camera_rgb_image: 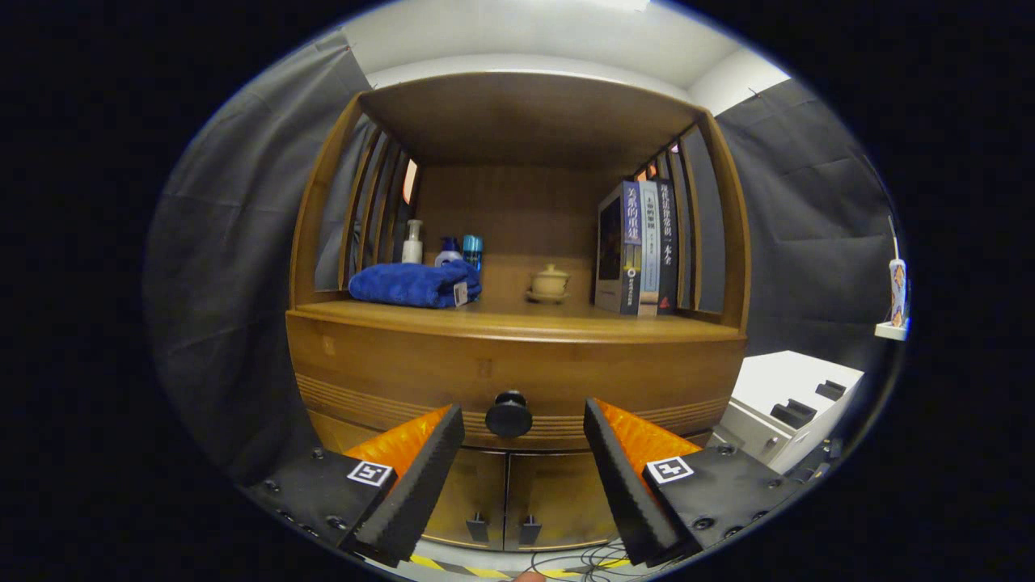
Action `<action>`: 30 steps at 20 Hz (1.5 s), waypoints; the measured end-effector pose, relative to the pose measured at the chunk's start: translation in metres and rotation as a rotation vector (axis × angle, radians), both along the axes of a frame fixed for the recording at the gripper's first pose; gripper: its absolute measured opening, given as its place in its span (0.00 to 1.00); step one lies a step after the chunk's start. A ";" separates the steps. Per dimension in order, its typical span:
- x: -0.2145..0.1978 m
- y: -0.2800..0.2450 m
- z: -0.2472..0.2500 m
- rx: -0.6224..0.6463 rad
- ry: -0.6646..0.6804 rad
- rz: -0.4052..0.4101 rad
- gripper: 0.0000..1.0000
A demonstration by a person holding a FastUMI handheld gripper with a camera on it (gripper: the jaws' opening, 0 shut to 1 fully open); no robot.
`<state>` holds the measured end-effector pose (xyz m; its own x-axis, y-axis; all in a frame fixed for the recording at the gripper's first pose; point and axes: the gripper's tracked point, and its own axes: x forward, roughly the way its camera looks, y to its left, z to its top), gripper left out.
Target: Pull open the drawer, take out the items inside it, and place them on the countertop above the cabinet.
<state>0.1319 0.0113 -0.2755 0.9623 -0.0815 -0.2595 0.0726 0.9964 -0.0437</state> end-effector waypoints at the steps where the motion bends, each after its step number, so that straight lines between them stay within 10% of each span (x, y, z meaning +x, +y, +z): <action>1: 0.006 0.001 -0.003 0.005 0.001 -0.001 0.98; 12: 0.062 0.001 -0.038 0.080 0.053 -0.024 0.76; 19: 0.067 -0.005 -0.043 0.075 0.053 -0.041 0.39; 30: -0.056 0.009 -0.016 0.032 0.089 -0.044 0.33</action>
<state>0.0757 0.0205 -0.2914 0.9310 -0.1131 -0.3470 0.1130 0.9934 -0.0204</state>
